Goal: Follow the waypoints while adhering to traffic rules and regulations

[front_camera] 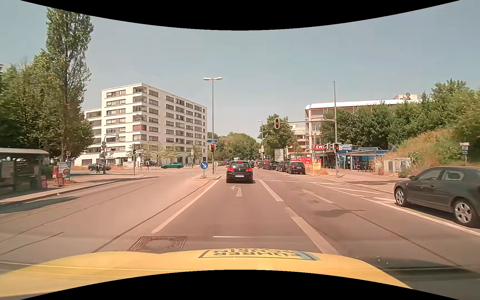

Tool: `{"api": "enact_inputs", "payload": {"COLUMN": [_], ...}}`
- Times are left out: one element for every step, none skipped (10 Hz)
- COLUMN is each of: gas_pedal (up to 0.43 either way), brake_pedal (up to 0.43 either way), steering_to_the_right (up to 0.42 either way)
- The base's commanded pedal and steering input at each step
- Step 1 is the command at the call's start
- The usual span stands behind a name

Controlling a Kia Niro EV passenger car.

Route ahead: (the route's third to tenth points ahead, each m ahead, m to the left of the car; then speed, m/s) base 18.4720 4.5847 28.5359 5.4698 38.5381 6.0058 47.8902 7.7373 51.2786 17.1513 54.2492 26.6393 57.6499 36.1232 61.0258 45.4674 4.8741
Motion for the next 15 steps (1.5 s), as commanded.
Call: {"api": "enact_inputs", "payload": {"gas_pedal": [0.000,0.000,0.000,0.000,0.000,0.000,0.000,0.000,0.000,0.000,0.000,0.000,0.000,0.000,0.000], "brake_pedal": [0.207,0.201,0.195,0.189,0.189,0.189,0.189,0.189,0.189,0.189,0.183,0.165,0.159,0.159,0.152], "steering_to_the_right": [0.002,-0.010,-0.015,-0.017,-0.016,-0.015,-0.014,-0.011,-0.008,-0.008,-0.007,-0.007,-0.007,-0.007,-0.007]}}
